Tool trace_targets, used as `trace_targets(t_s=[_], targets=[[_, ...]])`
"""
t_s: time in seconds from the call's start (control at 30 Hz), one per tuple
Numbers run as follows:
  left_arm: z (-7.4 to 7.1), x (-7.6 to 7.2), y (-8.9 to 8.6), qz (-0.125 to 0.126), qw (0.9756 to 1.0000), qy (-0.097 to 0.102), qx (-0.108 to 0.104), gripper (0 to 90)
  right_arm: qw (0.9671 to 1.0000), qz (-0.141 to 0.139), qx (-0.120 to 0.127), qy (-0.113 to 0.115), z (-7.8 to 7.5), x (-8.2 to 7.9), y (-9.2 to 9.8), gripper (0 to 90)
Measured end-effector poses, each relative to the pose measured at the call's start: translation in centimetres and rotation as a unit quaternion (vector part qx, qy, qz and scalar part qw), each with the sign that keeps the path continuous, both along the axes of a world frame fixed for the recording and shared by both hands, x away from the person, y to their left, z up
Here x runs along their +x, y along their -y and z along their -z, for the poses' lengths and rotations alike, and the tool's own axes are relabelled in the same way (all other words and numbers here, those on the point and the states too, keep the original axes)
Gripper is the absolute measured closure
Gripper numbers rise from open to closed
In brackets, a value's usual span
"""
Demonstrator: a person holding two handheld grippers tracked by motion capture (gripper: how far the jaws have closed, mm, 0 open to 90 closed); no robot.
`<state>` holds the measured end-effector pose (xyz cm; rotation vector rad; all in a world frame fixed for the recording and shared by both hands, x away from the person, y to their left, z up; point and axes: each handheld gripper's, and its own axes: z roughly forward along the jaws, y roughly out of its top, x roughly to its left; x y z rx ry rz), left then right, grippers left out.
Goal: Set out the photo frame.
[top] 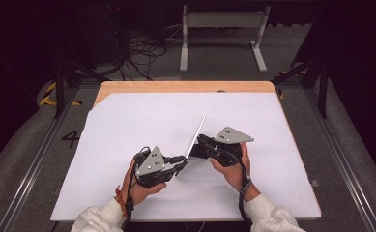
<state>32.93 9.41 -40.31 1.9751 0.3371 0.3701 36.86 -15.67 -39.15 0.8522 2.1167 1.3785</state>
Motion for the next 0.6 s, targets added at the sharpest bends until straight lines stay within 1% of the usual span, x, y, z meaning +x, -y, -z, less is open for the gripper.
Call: trace_targets(t_s=[0.1,0.27,0.33,0.37,0.47,0.57,0.6], targets=[[0.0,0.0,0.0,0.002,1.0000,0.003,0.002,76.1,1.0000,-0.002,-0.005,0.002,0.0,0.0,0.1,80.9],[0.0,-0.1,-0.5,0.012,0.9999,0.005,0.010,75.8,1.0000,-0.003,-0.006,0.005,-0.3,-0.3,0.5,80.8],[0.0,-0.1,-0.8,0.014,0.9998,0.008,0.013,73.7,0.9999,-0.004,-0.010,0.006,-0.4,-0.4,0.9,80.7],[0.0,-0.2,-0.9,0.016,0.9998,0.005,0.010,71.5,0.9999,-0.005,-0.010,0.005,-0.4,-0.5,1.0,81.2],[0.0,-0.1,-1.1,0.018,0.9997,0.006,0.013,72.1,0.9998,-0.013,-0.016,-0.001,-0.5,-0.4,1.3,86.5],[0.2,-0.1,-0.9,0.026,0.9996,-0.002,0.006,74.4,0.9991,-0.029,-0.024,-0.021,-0.4,0.3,1.0,88.7],[0.2,-0.1,-0.8,0.030,0.9995,-0.001,0.006,75.8,0.9990,-0.030,-0.024,-0.024,-0.3,0.5,0.9,89.0]])
